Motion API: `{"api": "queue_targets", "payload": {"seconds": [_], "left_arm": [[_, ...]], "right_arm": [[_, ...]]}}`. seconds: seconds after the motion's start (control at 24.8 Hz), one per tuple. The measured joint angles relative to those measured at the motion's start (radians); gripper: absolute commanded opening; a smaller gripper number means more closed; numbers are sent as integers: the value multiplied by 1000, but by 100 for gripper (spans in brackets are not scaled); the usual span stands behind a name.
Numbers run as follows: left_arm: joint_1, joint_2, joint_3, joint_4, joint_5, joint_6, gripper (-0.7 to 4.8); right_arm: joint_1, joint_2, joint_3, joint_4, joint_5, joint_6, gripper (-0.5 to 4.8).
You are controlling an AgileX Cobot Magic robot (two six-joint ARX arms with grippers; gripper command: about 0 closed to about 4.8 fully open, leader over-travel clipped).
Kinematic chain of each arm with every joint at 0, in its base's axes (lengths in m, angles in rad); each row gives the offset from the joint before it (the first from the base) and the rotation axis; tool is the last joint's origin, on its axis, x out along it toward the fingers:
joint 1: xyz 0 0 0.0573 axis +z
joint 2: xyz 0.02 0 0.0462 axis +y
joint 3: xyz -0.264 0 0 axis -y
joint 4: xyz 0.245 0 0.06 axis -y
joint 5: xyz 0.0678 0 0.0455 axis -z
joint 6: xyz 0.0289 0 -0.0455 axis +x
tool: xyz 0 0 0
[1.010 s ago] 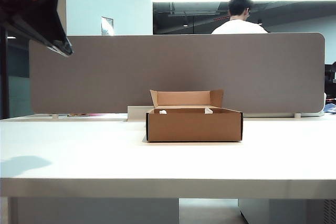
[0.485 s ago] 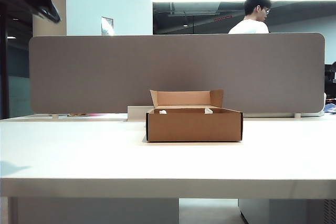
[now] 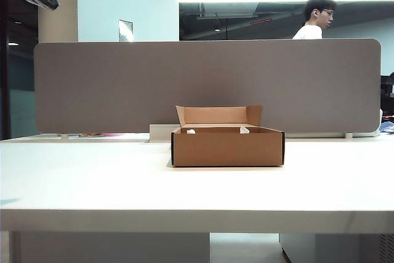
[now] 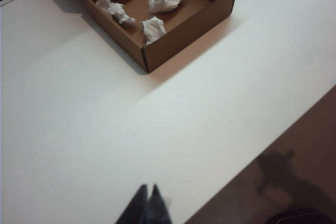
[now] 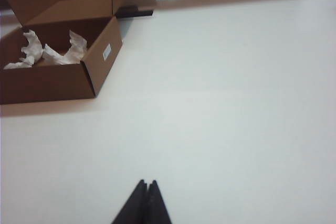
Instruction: Pick up all the paper balls on the table and put them in the paper box.
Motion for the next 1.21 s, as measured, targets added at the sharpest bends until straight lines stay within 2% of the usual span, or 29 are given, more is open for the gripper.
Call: {"api": "queue_targets", "payload": {"seconds": [0.4,0.52,0.73,0.85,0.93,1.13,1.21], "left_arm": [[0,0,0,24,0,0,-6],[0,0,0,89,-45,0,-6],[0,-3,-2,108,-134,1,-6],[17,-134,-106,167,-148,1,-6],[59,-257,-206,259,-146,0,-6],[137,-433,-372,319,-148,0,-6],[173,-512,-434,370,-149,-26,-6]], "right_arm": [[0,0,0,0,0,2,-1],[0,0,0,0,0,2,-1],[0,0,0,1,0,2,-1],[0,0,0,0,1,2,-1],[0,0,0,0,2,2,-1],[0,0,0,0,2,2,-1],[0,0,0,0,2,2,-1]]}}
